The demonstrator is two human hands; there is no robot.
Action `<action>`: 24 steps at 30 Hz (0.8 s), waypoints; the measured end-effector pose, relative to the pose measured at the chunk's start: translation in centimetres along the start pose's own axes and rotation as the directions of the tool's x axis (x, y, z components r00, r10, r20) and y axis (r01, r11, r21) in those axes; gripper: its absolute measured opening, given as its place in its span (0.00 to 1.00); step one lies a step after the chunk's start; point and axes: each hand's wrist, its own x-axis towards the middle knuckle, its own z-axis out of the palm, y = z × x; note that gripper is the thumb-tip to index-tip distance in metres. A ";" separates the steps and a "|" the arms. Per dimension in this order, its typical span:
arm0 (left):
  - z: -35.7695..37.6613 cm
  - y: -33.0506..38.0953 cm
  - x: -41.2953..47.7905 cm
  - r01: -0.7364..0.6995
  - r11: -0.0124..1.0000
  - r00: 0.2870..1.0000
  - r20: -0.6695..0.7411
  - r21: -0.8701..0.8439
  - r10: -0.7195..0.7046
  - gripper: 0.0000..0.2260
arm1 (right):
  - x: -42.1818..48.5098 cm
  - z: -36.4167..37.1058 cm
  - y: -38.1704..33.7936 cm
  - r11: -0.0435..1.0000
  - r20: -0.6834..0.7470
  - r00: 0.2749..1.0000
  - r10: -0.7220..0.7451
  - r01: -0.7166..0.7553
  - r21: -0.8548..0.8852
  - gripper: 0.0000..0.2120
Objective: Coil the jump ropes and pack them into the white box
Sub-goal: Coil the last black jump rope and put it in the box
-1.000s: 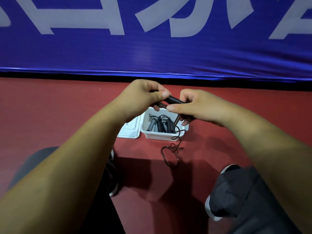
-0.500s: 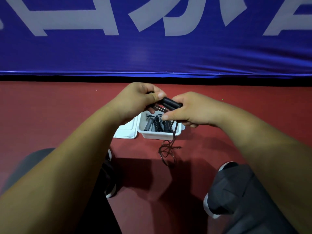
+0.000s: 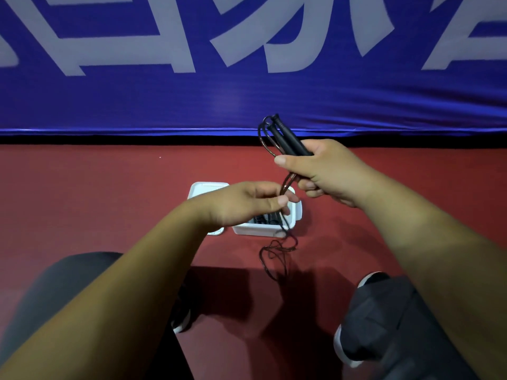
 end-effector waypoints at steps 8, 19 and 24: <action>-1.8 0.9 -0.3 -0.071 0.997 0.989 -0.124 0.043 0.076 0.06 | -0.1 -0.5 -0.2 0.990 0.002 0.999 0.053 -0.053 0.132 0.12; -3.1 0.8 -1.3 -0.044 0.985 0.993 -0.104 0.164 0.062 0.06 | 0.0 -0.1 -0.6 0.974 0.028 0.996 0.088 -0.091 0.205 0.10; -3.2 -0.7 -0.8 0.127 0.936 0.987 -0.132 0.329 -0.087 0.06 | -0.2 0.5 -0.6 0.979 0.165 0.982 0.096 -0.123 0.160 0.09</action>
